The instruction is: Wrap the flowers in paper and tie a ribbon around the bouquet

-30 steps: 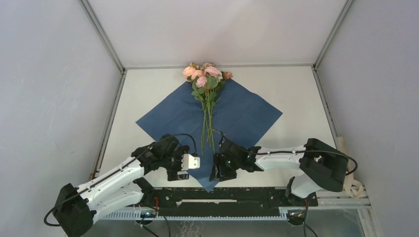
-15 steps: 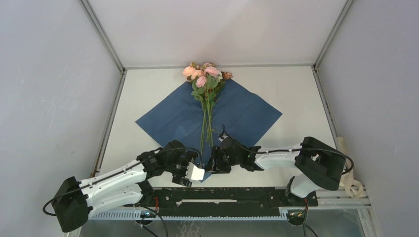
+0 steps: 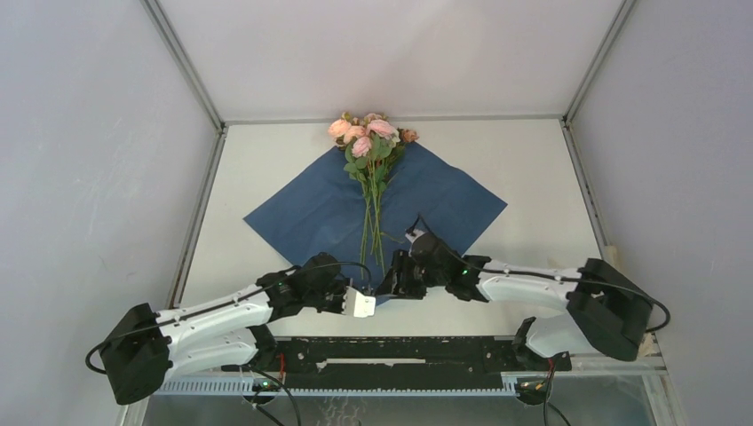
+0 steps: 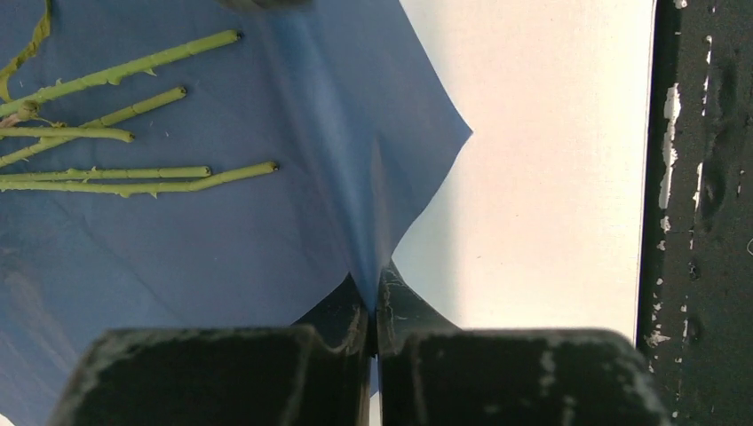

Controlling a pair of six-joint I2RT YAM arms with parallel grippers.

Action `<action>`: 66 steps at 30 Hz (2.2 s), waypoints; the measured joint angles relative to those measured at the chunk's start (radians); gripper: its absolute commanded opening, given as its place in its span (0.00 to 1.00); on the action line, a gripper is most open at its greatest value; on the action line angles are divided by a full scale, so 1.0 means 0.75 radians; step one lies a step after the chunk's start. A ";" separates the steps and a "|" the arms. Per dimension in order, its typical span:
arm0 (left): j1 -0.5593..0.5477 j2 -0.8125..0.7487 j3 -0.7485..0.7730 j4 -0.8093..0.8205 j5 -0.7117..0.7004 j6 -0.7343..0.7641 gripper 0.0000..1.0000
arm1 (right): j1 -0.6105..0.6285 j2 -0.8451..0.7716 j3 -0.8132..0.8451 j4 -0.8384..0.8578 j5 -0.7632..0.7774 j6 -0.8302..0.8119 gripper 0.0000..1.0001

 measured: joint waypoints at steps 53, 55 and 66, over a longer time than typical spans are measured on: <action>0.433 0.699 0.660 -0.512 0.549 -0.107 0.04 | -0.538 -0.120 0.244 -0.699 -0.390 -0.968 0.65; 0.438 0.724 0.675 -0.541 0.573 -0.106 0.04 | -0.471 -0.109 0.228 -0.699 -0.342 -0.992 0.67; 0.460 0.785 0.705 -0.604 0.615 -0.106 0.05 | -0.279 -0.034 0.191 -0.579 -0.083 -1.097 0.69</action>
